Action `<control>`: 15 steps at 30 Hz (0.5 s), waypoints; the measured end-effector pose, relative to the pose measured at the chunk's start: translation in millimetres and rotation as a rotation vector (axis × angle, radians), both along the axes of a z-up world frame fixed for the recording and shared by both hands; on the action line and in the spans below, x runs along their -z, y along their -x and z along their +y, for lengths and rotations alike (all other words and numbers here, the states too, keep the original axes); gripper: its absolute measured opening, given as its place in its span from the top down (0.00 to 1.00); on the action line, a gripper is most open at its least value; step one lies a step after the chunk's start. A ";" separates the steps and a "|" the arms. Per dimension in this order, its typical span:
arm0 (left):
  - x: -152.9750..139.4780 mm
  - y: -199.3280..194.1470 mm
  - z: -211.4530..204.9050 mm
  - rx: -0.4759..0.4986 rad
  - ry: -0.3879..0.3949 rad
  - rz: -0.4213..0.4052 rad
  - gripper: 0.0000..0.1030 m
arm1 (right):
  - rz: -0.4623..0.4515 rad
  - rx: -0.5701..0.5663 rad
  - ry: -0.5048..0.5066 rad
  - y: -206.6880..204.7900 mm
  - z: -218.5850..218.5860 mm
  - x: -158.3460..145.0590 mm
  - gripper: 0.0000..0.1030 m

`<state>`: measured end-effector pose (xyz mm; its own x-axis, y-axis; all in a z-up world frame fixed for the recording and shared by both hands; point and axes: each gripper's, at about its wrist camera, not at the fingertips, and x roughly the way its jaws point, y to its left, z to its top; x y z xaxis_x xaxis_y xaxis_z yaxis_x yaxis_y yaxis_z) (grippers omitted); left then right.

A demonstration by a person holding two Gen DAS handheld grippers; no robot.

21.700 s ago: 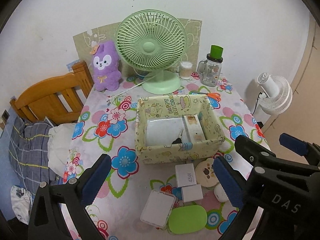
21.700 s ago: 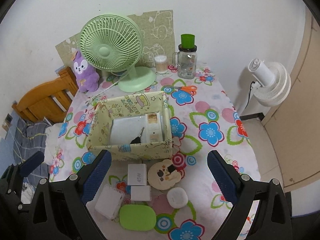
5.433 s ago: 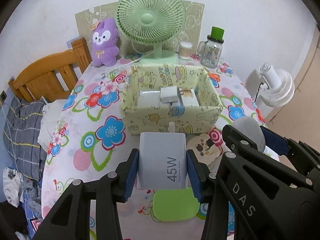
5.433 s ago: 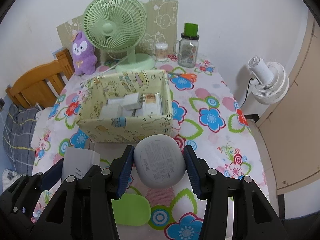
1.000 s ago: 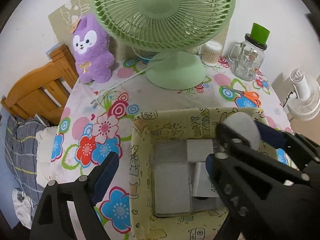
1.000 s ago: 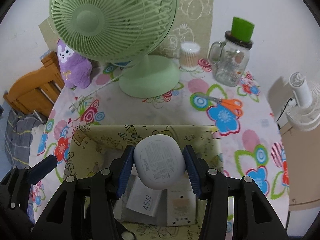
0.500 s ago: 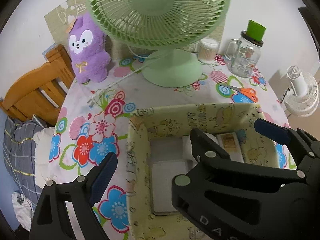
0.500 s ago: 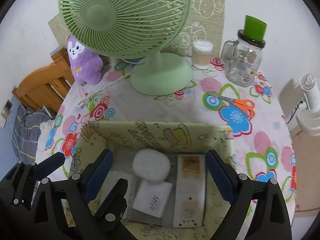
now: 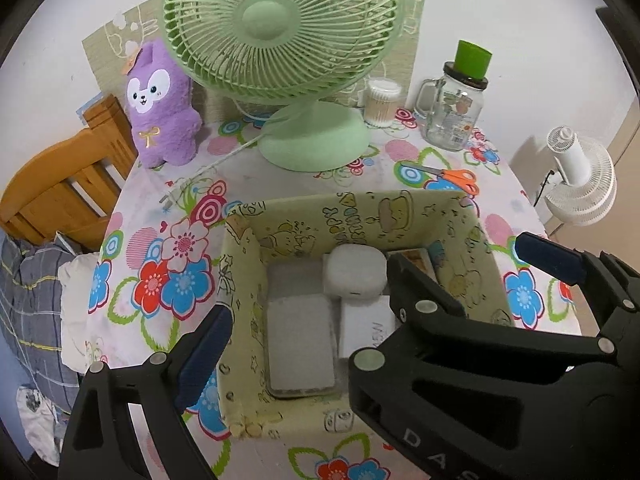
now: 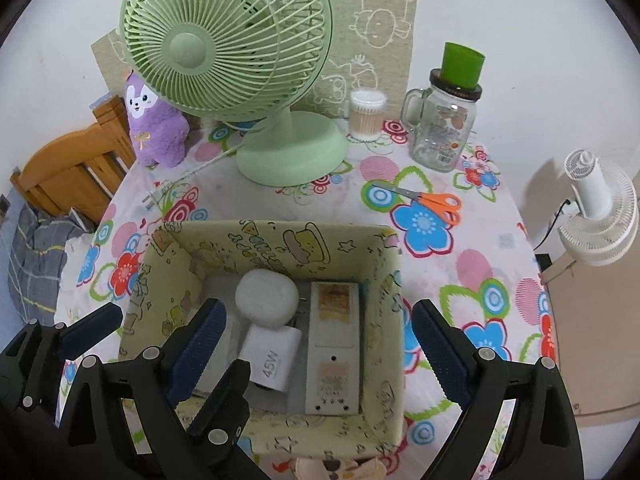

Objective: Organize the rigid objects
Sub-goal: 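Withdraw both tools upward from the box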

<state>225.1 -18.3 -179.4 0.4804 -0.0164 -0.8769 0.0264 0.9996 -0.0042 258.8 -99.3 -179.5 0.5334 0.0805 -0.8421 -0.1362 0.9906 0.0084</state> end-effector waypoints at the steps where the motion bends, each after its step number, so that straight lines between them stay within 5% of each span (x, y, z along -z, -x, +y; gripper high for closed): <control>1: -1.6 2.2 -1.1 0.000 0.001 -0.003 0.08 | -0.003 0.000 0.002 2.2 -0.5 -1.8 0.07; 15: -25.5 37.0 -14.4 0.016 0.007 -0.040 0.07 | -0.038 0.026 0.011 42.4 -14.3 -27.4 0.07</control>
